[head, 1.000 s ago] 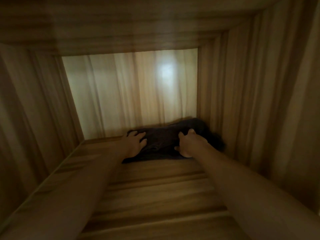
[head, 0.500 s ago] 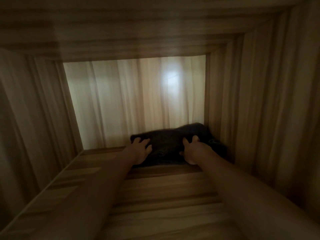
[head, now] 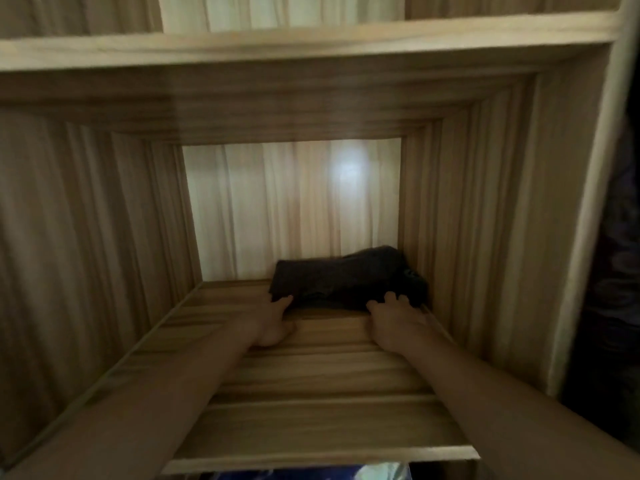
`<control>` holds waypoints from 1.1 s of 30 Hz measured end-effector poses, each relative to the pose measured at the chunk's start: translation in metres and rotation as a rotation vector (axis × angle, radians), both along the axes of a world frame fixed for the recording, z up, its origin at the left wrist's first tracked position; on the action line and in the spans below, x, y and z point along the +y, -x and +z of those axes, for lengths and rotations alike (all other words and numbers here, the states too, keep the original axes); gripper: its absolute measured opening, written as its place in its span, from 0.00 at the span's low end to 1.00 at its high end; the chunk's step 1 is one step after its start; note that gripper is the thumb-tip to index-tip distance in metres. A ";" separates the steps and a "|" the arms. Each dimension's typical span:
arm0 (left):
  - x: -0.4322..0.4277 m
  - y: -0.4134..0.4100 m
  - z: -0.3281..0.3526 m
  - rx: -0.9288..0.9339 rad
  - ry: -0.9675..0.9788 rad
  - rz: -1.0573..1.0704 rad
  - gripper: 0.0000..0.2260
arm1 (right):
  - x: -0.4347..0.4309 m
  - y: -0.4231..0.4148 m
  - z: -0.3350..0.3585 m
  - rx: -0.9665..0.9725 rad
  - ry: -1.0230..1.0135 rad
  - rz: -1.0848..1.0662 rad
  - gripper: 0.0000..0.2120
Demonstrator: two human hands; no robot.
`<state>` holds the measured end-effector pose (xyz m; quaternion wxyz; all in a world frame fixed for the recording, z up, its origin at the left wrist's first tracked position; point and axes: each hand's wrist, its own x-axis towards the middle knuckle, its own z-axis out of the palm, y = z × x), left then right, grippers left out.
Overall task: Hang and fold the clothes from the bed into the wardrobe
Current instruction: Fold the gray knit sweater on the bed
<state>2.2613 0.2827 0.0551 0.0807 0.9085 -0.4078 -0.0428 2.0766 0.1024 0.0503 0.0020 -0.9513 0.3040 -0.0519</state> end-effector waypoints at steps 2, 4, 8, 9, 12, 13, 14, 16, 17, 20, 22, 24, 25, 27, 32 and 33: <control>0.028 0.025 0.008 0.003 0.004 -0.032 0.25 | 0.020 0.025 0.010 -0.001 -0.064 0.061 0.19; 0.053 0.052 0.012 0.002 0.007 -0.063 0.16 | 0.040 0.049 0.019 -0.029 -0.104 0.104 0.17; 0.099 0.108 0.018 0.050 0.090 -0.091 0.07 | 0.077 0.093 0.026 -0.017 -0.122 0.200 0.17; 0.109 0.121 0.019 0.070 0.102 -0.091 0.08 | 0.084 0.103 0.024 -0.007 -0.142 0.238 0.17; 0.139 0.155 0.017 0.069 0.131 -0.066 0.09 | 0.101 0.135 0.019 0.012 -0.152 0.302 0.13; 0.149 0.164 0.014 0.069 0.146 -0.069 0.08 | 0.106 0.146 0.017 0.003 -0.151 0.305 0.13; 0.158 0.174 0.010 0.076 0.166 -0.076 0.06 | 0.110 0.157 0.014 -0.016 -0.149 0.312 0.14; 0.176 0.193 0.000 0.107 0.202 -0.101 0.07 | 0.118 0.180 0.008 -0.075 -0.180 0.335 0.13; 0.182 0.201 -0.007 0.111 0.204 -0.101 0.07 | 0.124 0.193 0.004 -0.106 -0.209 0.351 0.13; 0.192 0.225 -0.034 0.119 0.100 -0.073 0.07 | 0.141 0.228 -0.021 -0.098 -0.197 0.365 0.14; 0.190 0.240 -0.056 0.141 0.027 -0.070 0.08 | 0.149 0.248 -0.046 -0.034 -0.151 0.356 0.16; 0.184 0.258 -0.080 0.165 -0.012 -0.105 0.07 | 0.151 0.268 -0.070 0.026 -0.178 0.304 0.16; 0.179 0.266 -0.094 0.179 -0.031 -0.132 0.07 | 0.150 0.279 -0.082 0.062 -0.206 0.255 0.15; 0.167 0.282 -0.122 0.183 -0.068 -0.184 0.08 | 0.145 0.302 -0.107 0.147 -0.250 0.136 0.15; 0.119 0.325 -0.194 0.257 -0.160 -0.326 0.08 | 0.132 0.361 -0.161 0.298 -0.352 -0.079 0.22; 0.107 0.333 -0.205 0.275 -0.171 -0.363 0.07 | 0.129 0.374 -0.170 0.312 -0.366 -0.124 0.22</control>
